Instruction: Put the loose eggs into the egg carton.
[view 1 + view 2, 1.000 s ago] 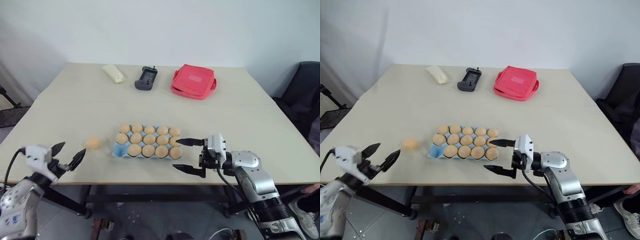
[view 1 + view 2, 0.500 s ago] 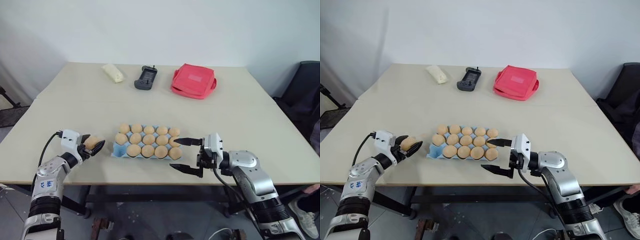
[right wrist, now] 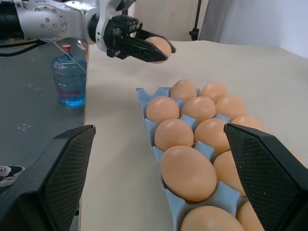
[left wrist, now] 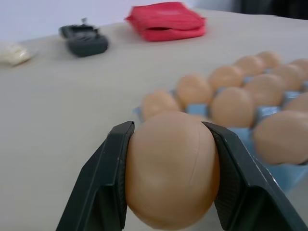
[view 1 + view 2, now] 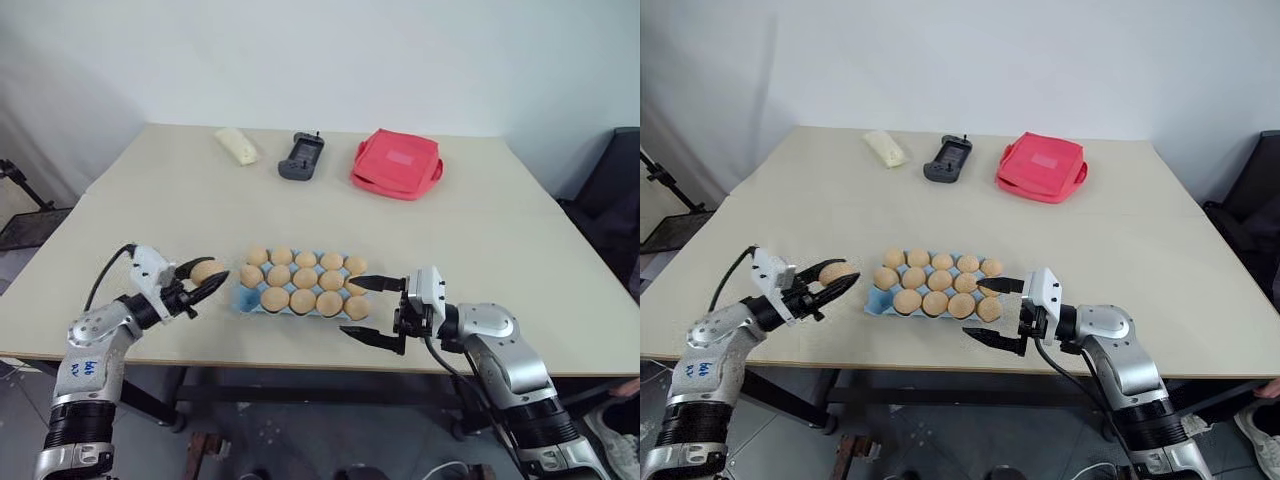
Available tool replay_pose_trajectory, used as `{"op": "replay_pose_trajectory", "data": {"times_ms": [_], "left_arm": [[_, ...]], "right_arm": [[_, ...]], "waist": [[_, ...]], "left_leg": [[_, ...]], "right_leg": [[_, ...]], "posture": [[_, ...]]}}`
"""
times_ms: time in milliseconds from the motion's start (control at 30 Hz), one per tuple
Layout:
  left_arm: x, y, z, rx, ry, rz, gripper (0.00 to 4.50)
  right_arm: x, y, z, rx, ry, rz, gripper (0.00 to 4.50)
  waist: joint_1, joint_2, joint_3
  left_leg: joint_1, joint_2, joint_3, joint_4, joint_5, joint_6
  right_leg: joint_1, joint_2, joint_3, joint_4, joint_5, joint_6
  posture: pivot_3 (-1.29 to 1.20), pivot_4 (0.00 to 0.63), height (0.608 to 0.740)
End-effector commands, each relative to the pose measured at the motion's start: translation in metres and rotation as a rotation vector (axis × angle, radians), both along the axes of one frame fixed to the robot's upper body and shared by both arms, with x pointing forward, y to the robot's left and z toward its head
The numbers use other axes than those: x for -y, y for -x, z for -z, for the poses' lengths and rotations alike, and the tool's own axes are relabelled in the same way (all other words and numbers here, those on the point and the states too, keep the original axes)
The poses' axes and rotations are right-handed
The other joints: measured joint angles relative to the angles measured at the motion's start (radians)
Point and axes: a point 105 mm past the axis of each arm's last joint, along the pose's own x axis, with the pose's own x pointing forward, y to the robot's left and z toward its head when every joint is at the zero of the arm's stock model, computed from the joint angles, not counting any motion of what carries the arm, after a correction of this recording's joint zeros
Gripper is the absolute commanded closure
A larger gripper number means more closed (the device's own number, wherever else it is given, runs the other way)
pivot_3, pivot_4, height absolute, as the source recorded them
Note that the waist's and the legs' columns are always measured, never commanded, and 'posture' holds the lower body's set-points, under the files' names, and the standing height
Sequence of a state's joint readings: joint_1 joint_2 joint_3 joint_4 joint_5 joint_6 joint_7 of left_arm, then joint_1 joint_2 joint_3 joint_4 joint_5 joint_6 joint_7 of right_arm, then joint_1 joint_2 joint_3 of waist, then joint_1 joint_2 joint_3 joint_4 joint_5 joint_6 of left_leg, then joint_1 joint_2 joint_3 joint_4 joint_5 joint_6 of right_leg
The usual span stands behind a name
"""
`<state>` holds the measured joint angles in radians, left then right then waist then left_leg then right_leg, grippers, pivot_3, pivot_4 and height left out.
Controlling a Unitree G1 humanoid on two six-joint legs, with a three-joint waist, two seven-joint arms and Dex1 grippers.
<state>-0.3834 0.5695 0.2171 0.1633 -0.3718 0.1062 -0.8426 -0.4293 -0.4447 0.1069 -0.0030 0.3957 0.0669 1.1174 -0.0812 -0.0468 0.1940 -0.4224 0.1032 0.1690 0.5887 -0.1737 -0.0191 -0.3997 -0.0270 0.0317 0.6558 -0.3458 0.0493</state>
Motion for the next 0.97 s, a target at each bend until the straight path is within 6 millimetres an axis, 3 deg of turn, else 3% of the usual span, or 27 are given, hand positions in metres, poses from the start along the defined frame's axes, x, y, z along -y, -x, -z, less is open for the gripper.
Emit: {"op": "replay_pose_trajectory", "data": {"times_ms": [33, 200, 433, 667, 800, 967], "left_arm": [[0.022, 0.005, 0.005, -0.016, -0.027, 0.078, 2.40], [0.025, 0.002, 0.021, -0.070, -0.043, 0.079, 2.40], [0.009, 0.003, 0.014, -0.031, -0.023, 0.016, 0.45], [-0.022, 0.036, 0.009, -0.045, -0.068, -0.006, 0.45], [-0.047, 0.052, 0.016, -0.086, -0.122, -0.075, 0.45], [-0.061, 0.060, 0.018, -0.089, -0.157, -0.145, 0.45]], "right_arm": [[-0.006, 0.006, -0.009, 0.036, -0.021, -0.024, 0.00], [-0.009, 0.008, -0.009, 0.030, -0.031, -0.029, 0.00], [-0.013, 0.015, -0.007, -0.001, -0.063, -0.020, 0.00], [0.006, 0.006, -0.006, -0.006, -0.042, 0.055, 0.00], [0.023, -0.002, -0.003, -0.009, -0.013, 0.108, 0.00], [0.031, -0.006, -0.003, -0.008, -0.010, 0.147, 0.00]], "waist": [[0.000, 0.000, 0.000], [-0.006, 0.000, 0.000], [-0.002, 0.000, 0.000], [-0.005, 0.000, 0.000], [-0.006, 0.000, 0.000], [-0.006, 0.000, 0.000]], "left_leg": [[0.000, 0.000, 0.000, 0.000, 0.000, 0.000], [0.000, 0.000, 0.000, 0.001, 0.000, 0.000], [0.000, 0.000, -0.001, 0.001, 0.000, 0.000], [0.000, 0.001, -0.001, -0.001, 0.000, 0.000], [0.000, 0.001, -0.001, -0.001, -0.001, 0.000], [0.000, 0.000, -0.001, -0.003, -0.001, 0.000]], "right_leg": [[0.000, 0.000, 0.000, 0.000, 0.000, 0.000], [0.000, 0.001, 0.001, 0.000, 0.000, 0.000], [0.000, 0.000, 0.000, 0.000, 0.000, 0.000], [-0.001, 0.000, 0.000, 0.000, 0.000, -0.001], [-0.001, -0.001, 0.000, 0.000, -0.004, -0.008], [-0.001, -0.003, 0.001, -0.002, -0.009, -0.016]], "posture": [[0.00, 0.150, 0.740], [0.00, 0.150, 0.740], [0.00, 0.150, 0.740], [0.00, 0.150, 0.740], [0.00, 0.150, 0.740], [0.00, 0.150, 0.740]]}}
